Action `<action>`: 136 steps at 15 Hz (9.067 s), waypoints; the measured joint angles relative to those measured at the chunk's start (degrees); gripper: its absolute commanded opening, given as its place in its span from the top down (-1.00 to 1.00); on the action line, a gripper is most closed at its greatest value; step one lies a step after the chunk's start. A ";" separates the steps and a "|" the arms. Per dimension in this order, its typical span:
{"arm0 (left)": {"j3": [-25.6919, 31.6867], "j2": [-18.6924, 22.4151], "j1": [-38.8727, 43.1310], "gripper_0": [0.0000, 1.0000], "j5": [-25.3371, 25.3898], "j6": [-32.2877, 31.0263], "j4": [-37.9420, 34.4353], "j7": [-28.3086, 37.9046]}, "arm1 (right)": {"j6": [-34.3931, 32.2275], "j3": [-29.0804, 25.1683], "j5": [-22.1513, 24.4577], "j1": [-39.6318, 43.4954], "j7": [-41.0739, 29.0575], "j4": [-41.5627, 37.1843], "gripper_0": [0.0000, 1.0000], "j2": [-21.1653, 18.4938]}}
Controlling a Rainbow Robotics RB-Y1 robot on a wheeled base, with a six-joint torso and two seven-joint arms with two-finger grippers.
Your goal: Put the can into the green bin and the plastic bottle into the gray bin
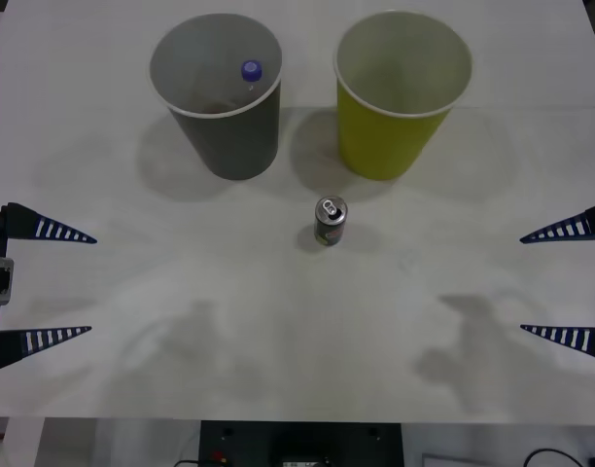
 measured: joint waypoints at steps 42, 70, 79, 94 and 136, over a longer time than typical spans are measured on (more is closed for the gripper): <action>0.00 0.00 0.00 -1.00 0.00 0.00 0.00 0.00 | 3.47 29.83 -36.17 -19.13 41.48 45.69 -1.00 21.48; 0.00 0.00 0.00 -1.00 0.00 0.00 0.00 0.00 | 24.39 37.41 -36.10 -33.73 44.90 55.26 -1.00 42.36; 0.00 0.00 0.00 -1.00 0.00 0.00 0.00 0.00 | 33.13 39.70 -36.05 -37.18 44.95 55.25 -1.00 45.93; 0.00 0.00 0.00 -1.00 0.00 0.00 0.00 0.00 | 32.90 40.40 -35.95 -37.42 44.65 55.22 1.00 44.83; 0.00 0.00 0.00 -1.00 0.00 0.00 0.00 0.00 | -20.34 16.55 37.70 -49.72 -77.96 -0.81 1.00 9.99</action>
